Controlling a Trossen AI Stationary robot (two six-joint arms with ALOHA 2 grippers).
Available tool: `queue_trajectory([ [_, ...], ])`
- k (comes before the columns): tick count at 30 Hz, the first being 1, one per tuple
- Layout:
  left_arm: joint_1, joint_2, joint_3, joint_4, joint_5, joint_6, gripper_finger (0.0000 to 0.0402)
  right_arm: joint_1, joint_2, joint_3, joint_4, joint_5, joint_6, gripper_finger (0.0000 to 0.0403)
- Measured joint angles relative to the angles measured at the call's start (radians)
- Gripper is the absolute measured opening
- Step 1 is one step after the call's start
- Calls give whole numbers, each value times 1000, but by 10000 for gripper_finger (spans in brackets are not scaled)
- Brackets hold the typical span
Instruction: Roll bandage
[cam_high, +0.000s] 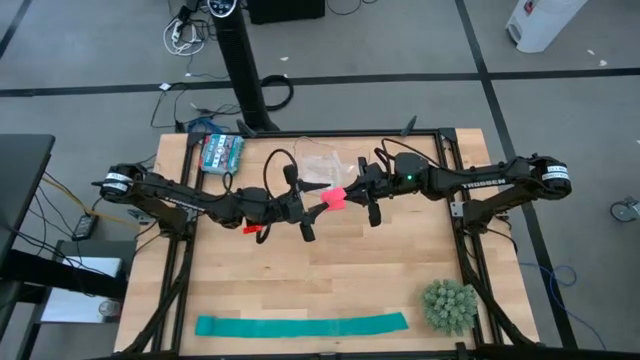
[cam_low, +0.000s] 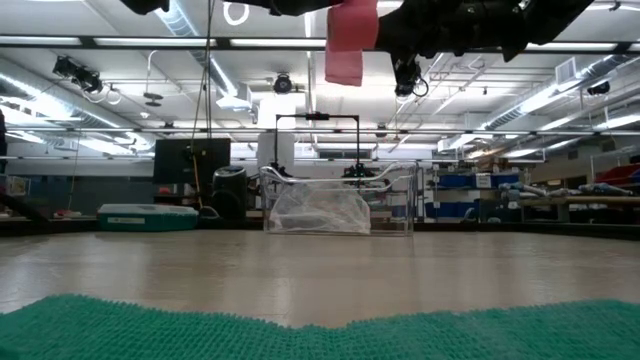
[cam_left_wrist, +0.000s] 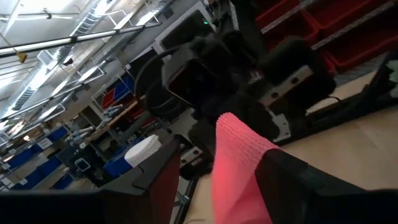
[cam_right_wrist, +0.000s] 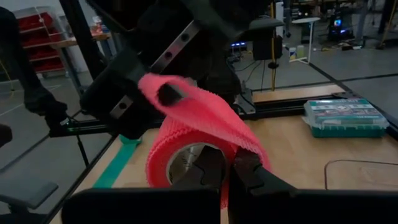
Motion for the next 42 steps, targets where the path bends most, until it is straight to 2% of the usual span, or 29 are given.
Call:
queue_trajectory([
  [19,-5,0,0,74,-36,9,206,-10,0,0,-20,-6,-5,0],
  [24,-6,0,0,69,-123,78,206,-10,0,0,-22,-5,-5,0],
  [35,-8,0,0,67,-129,89,206,-10,0,0,-22,-6,-5,0],
  [42,-36,0,0,65,-164,189,206,-11,0,0,-22,-6,-4,0],
])
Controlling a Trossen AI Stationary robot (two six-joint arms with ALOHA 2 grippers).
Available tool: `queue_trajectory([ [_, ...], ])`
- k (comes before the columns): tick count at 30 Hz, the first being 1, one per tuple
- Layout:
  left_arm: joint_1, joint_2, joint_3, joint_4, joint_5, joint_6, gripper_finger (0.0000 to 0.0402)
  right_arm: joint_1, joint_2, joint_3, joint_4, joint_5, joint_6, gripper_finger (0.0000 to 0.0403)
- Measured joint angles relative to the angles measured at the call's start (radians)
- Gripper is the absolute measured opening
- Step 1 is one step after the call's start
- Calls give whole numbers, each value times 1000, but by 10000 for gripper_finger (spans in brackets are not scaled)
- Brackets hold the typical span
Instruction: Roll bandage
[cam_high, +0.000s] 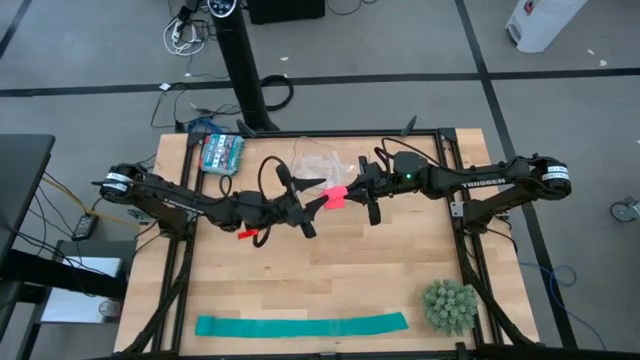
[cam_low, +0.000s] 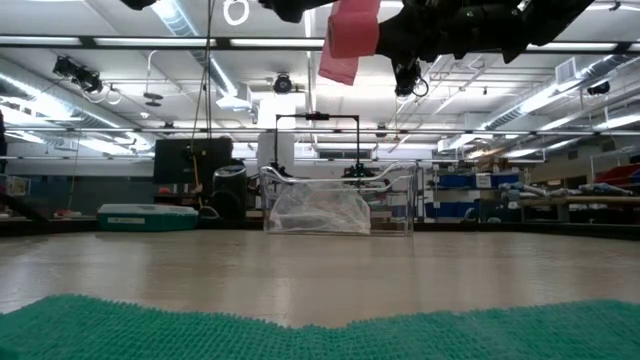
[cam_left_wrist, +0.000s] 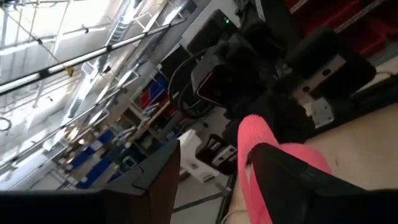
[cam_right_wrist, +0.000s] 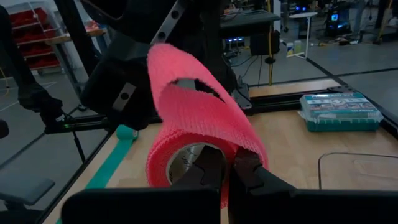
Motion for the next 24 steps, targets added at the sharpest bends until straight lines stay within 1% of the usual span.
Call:
queue_trajectory([
  [4,-28,0,0,-46,-72,20,206,0,0,0,0,0,0,0],
  [12,-83,-1,1,-246,-164,-171,206,-14,1,-1,-2,-2,-2,0],
  [18,-106,-1,1,-266,-237,-216,206,-20,0,0,3,-1,4,0],
  [20,-109,0,1,-282,-242,-229,206,-20,0,0,2,-2,4,0],
  [24,-104,0,1,-329,-279,-306,206,-19,0,0,2,-7,4,0],
])
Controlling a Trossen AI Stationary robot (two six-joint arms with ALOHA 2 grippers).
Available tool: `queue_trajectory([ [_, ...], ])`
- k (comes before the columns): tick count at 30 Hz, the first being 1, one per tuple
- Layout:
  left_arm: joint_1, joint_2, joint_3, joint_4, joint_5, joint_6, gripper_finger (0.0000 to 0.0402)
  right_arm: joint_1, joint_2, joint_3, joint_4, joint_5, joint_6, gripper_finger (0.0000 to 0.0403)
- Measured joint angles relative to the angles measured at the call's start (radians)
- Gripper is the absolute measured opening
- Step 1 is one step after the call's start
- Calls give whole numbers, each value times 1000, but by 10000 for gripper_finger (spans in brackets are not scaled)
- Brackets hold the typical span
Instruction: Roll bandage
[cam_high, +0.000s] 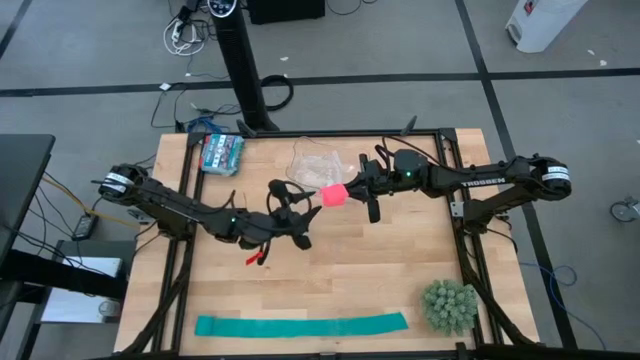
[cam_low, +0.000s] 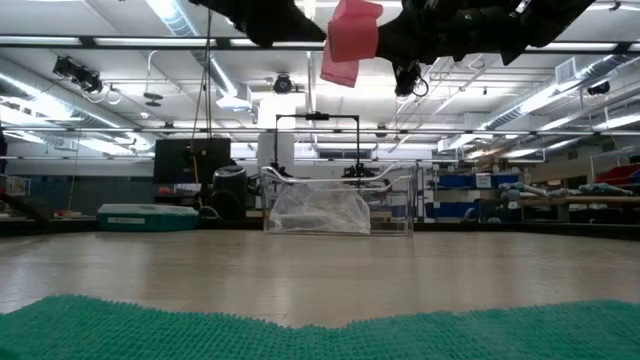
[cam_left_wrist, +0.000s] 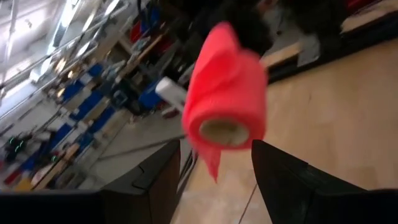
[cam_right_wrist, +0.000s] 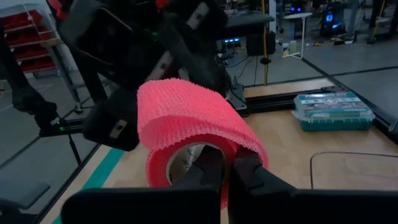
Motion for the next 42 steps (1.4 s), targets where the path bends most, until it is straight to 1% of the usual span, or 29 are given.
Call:
queue_trajectory([
  [3,12,0,0,-47,-21,-61,206,0,0,0,5,-25,0,0],
  [8,41,0,0,-94,-9,-135,206,0,0,0,24,-47,5,0],
  [11,59,0,0,-102,35,-153,206,0,0,0,27,-60,11,0],
  [14,80,0,0,-101,101,-178,206,4,0,0,30,-66,11,0],
  [19,112,0,0,-100,130,-183,206,22,0,0,30,-67,11,0],
  [22,132,0,0,-98,203,-186,203,29,0,0,30,-63,11,0],
  [24,145,0,0,-99,255,-196,187,29,0,0,29,-52,11,0],
  [26,155,0,0,-100,293,-198,155,29,0,0,29,-48,11,0],
  [28,162,0,0,-97,327,-198,109,29,0,0,29,-47,10,0],
  [31,169,0,0,-84,388,-196,27,29,0,0,29,-46,10,0],
  [32,171,0,0,-74,410,-195,15,29,0,0,28,-40,10,0],
  [34,175,0,0,-63,432,-194,11,29,0,0,23,-23,10,0],
  [37,182,1,0,-64,421,-170,6,29,0,0,13,-9,10,0],
  [42,194,1,0,-46,274,-88,4,29,0,0,11,-9,10,0],
])
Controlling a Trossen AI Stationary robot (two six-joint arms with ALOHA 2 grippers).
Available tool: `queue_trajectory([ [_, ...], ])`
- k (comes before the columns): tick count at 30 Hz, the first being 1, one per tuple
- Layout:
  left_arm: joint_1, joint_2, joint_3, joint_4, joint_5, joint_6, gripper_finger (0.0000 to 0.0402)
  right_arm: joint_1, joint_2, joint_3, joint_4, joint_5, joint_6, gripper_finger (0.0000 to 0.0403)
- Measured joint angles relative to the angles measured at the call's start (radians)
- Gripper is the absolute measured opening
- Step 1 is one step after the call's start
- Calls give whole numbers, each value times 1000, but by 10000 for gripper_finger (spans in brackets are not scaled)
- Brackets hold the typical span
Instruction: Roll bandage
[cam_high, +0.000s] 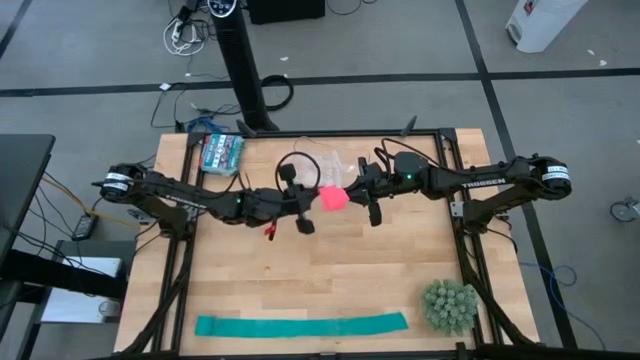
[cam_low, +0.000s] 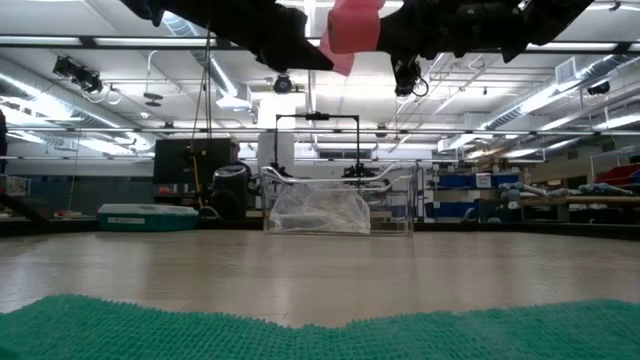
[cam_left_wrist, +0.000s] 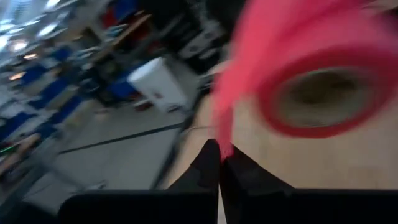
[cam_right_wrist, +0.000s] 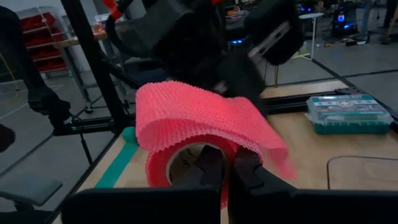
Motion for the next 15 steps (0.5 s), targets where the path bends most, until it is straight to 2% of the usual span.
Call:
queue_trajectory([
  [7,28,0,0,212,-128,141,8,0,0,0,-6,-5,1,0],
  [12,25,-13,0,381,-126,285,9,0,0,0,-23,-5,12,0],
  [15,14,-47,1,422,-117,328,9,-3,0,0,-42,-5,19,0],
])
